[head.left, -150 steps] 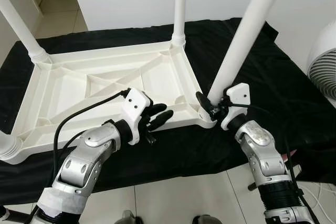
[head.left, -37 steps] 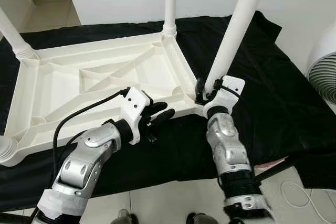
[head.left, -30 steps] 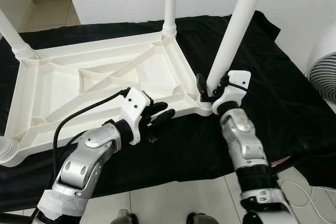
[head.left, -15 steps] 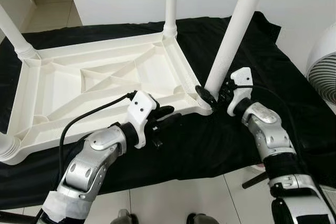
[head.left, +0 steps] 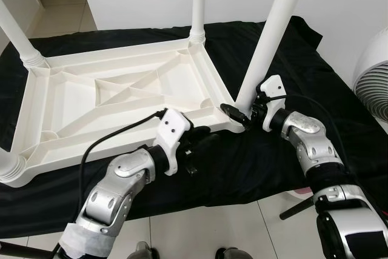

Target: Building children table

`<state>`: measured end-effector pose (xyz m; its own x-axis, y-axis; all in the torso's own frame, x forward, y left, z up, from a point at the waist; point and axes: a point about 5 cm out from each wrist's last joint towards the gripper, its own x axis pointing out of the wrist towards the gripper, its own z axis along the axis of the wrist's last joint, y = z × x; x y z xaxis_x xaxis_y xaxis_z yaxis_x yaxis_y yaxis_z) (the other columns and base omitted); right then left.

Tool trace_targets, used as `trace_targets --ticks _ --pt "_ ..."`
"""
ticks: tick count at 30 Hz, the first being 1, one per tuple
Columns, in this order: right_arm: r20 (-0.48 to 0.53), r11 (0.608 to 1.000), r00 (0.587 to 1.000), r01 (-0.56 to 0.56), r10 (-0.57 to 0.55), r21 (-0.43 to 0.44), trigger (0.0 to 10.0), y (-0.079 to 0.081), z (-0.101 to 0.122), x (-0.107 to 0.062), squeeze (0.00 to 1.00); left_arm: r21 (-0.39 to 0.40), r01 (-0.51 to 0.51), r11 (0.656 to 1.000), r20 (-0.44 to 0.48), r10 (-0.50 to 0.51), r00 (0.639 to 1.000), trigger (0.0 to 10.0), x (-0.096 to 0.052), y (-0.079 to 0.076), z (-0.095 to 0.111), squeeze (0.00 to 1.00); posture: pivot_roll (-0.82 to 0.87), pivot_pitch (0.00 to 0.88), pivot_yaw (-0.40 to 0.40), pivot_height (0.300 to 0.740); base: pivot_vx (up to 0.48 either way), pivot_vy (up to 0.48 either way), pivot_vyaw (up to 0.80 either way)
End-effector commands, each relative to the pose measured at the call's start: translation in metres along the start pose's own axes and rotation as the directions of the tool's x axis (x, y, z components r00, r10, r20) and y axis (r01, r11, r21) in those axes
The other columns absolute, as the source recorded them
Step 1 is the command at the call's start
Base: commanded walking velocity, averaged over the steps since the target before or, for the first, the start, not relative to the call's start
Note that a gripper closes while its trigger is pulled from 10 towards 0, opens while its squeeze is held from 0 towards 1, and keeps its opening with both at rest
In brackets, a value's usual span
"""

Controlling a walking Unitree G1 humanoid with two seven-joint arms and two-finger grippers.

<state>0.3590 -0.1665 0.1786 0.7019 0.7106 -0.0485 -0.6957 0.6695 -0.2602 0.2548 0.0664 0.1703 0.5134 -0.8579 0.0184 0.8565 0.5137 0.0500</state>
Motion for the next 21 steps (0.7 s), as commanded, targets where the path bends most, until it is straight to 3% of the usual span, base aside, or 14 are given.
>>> trace_targets --ticks 1,3,4,12,13,15,16,21 --pt "-0.023 0.999 0.999 -0.023 0.023 -0.026 3.8 -0.002 -0.001 0.000 0.00 0.002 -0.053 0.999 -0.015 0.053 0.998 10.0 -0.001 0.000 -0.004 0.00 -0.07 0.062 0.025 0.740 0.000 0.000 0.00" --pt "-0.025 0.999 0.999 -0.025 0.024 -0.026 3.8 -0.003 -0.001 0.000 0.00 0.002 -0.054 0.999 -0.015 0.054 0.998 10.0 0.000 0.000 -0.004 0.00 -0.07 0.061 0.022 0.740 0.000 0.000 0.00" --pt "-0.026 1.000 0.999 -0.030 0.030 -0.001 0.0 -0.003 -0.003 0.000 0.00 0.002 -0.056 0.998 -0.013 0.056 0.998 10.0 0.000 0.001 -0.003 0.00 -0.07 0.061 0.020 0.740 0.000 0.000 0.00" --pt "-0.024 0.999 0.999 -0.021 0.022 0.042 0.0 -0.005 -0.008 -0.002 0.00 0.003 -0.061 0.998 -0.010 0.061 0.998 10.0 -0.001 0.001 -0.003 0.00 -0.07 0.064 0.018 0.740 0.000 0.000 0.00" --pt "-0.019 0.999 1.000 -0.009 0.010 0.052 1.6 -0.005 -0.009 -0.003 0.00 0.003 -0.062 0.998 -0.009 0.062 0.998 10.0 -0.001 0.001 -0.003 0.00 -0.07 0.069 0.020 0.740 0.000 0.000 0.00" --pt "-0.013 0.998 1.000 0.003 -0.003 0.062 1.6 -0.006 -0.010 -0.003 0.00 0.002 -0.063 0.998 -0.008 0.063 0.998 10.0 -0.001 0.002 -0.003 0.00 -0.07 0.069 0.020 0.740 0.000 0.000 0.00" --pt "-0.003 0.996 1.000 0.021 -0.021 0.081 10.0 -0.004 -0.011 -0.003 0.00 0.002 -0.063 0.998 -0.008 0.063 0.998 10.0 -0.001 0.001 -0.003 0.00 -0.07 0.069 0.020 0.740 0.000 0.000 0.00" --pt "0.010 0.987 0.997 0.079 -0.082 0.143 10.0 0.002 -0.015 -0.001 0.00 -0.001 -0.062 0.998 -0.010 0.062 0.998 10.0 -0.002 0.001 -0.003 0.00 -0.08 0.079 0.023 0.740 0.000 0.000 0.00"
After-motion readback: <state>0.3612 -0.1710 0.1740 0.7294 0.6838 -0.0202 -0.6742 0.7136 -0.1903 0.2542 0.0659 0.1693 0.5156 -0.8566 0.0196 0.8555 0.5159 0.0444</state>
